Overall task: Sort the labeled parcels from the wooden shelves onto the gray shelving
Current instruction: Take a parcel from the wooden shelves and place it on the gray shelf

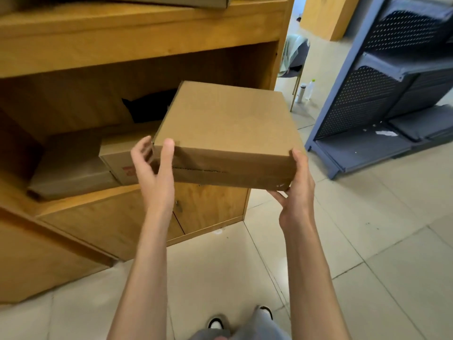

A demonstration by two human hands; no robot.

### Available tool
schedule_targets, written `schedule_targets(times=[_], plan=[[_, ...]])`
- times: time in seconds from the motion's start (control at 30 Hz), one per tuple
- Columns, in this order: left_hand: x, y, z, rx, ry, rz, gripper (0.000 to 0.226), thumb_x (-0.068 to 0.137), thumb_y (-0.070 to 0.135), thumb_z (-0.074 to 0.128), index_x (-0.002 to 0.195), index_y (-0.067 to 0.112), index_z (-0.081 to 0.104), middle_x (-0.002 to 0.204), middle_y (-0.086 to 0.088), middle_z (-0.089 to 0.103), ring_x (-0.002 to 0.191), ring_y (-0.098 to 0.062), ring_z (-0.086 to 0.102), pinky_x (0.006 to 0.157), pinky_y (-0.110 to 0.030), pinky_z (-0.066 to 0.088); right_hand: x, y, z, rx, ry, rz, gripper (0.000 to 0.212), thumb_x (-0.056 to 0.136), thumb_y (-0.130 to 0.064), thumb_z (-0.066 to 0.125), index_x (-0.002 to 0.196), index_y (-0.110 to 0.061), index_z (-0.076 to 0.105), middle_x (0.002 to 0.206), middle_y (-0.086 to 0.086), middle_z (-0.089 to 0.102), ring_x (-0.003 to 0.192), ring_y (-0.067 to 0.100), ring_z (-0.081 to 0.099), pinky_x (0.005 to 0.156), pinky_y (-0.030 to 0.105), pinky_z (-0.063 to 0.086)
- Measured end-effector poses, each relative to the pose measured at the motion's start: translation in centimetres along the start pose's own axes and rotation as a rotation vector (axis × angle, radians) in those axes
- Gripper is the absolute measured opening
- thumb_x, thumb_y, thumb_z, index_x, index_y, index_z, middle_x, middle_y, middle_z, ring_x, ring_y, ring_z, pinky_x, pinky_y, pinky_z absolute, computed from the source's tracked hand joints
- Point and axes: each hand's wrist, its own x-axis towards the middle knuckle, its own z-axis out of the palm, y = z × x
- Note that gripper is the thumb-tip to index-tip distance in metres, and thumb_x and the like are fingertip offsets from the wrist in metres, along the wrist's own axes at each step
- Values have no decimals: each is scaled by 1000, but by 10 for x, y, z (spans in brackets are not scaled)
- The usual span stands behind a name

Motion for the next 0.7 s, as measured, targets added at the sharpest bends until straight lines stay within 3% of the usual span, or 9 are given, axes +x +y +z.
schedule_targets(times=[0.07, 0.17, 0.23, 0.33, 0.43, 0.5, 0.6, 0.7], plan=[[-7, 2, -6, 256, -50, 238, 84, 77, 62, 64, 144, 30, 24, 152, -1, 25, 135, -11, 26, 109, -28, 26, -4, -8, -8, 3, 25, -16, 8, 91, -46, 54, 91, -37, 55, 103, -10, 57, 111, 18, 56, 90, 41, 53], [-17, 6, 1, 826, -142, 760, 112, 62, 81, 62, 148, 25, 17, 155, -15, 12, 145, -33, 6, 117, -49, -1, -5, -26, -23, -25, 64, -41, 11, 90, -48, 54, 91, -37, 54, 103, -9, 56, 107, 18, 57, 86, 40, 55], [-28, 11, 14, 971, -219, 917, 120, 55, 77, 71, 149, 26, 17, 155, -16, 9, 144, -41, 0, 116, -52, -11, -4, -39, -33, -49, 82, -65, 13, 90, -49, 53, 92, -36, 53, 102, -10, 54, 101, 14, 56, 84, 39, 55], [-41, 19, 34, 1013, -199, 978, 119, 51, 52, 87, 147, 23, 23, 152, -18, 17, 143, -42, 4, 116, -49, -15, -3, -56, -48, -118, 87, -106, 15, 91, -51, 52, 90, -36, 50, 102, -10, 51, 98, 9, 51, 84, 38, 52], [-50, 25, 51, 989, -182, 982, 103, 52, 39, 89, 138, 18, 35, 140, -19, 41, 138, -35, 24, 116, -51, -11, -1, -69, -60, -174, 94, -130, 25, 90, -52, 51, 104, -30, 52, 104, -10, 49, 98, 9, 49, 83, 37, 49], [-56, 27, 60, 946, -167, 981, 98, 52, 37, 89, 134, 17, 38, 131, -17, 50, 128, -31, 34, 116, -53, -1, 1, -75, -66, -197, 84, -133, 34, 91, -52, 49, 115, -28, 49, 106, -10, 49, 98, 9, 49, 81, 35, 49], [-58, 28, 63, 918, -150, 942, 99, 49, 39, 88, 133, 17, 40, 128, -16, 50, 121, -30, 36, 111, -53, 18, 2, -87, -74, -191, 11, -117, 42, 91, -59, 44, 123, -32, 50, 117, -5, 53, 108, 15, 53, 91, 40, 50], [-50, 33, 60, 809, -153, 770, 99, 48, 48, 81, 133, 21, 39, 130, -11, 47, 118, -27, 36, 105, -52, 29, 6, -93, -79, -46, -70, -101, 40, 91, -60, 43, 126, -41, 46, 126, -1, 54, 113, 20, 57, 94, 43, 49]])
